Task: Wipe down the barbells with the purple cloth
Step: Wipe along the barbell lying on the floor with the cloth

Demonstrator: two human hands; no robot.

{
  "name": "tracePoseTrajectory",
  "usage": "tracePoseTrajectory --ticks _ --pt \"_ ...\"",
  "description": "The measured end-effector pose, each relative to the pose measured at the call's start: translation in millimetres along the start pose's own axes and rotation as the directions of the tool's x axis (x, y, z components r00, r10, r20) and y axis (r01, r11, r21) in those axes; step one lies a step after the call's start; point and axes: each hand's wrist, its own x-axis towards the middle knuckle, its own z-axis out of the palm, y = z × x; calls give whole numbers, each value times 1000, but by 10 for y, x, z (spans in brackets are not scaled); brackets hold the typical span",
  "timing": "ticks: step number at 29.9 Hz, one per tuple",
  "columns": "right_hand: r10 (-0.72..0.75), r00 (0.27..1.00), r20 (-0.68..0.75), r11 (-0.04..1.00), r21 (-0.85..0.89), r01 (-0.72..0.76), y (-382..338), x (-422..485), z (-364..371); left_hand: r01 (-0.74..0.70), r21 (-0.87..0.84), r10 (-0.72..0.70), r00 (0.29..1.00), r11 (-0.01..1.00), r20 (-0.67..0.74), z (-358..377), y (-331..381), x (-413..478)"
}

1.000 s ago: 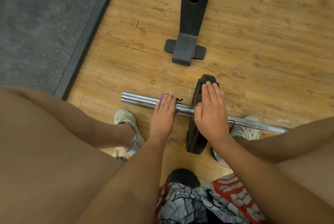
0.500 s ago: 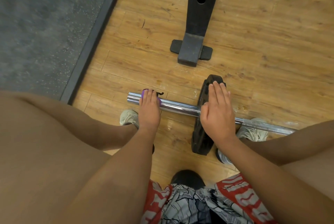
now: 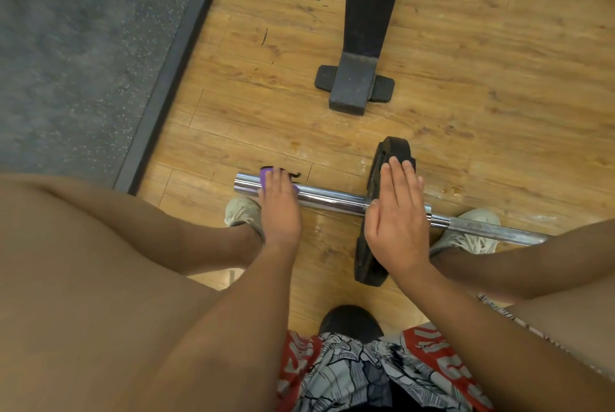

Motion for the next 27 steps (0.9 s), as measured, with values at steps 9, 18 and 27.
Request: tracePoseTrajectory --ticks 9,18,27 --pt "6 1000 5 1000 28 -6 39 64 -31 373 -94 -369 928 923 52 -442 -575 470" --pt "36 999 20 998 53 -37 69 331 -30 14 -101 -21 997 995 -73 -148 -135 369" --pt "102 991 92 978 171 -117 205 832 -78 -395 -87 401 914 914 67 73 623 143"
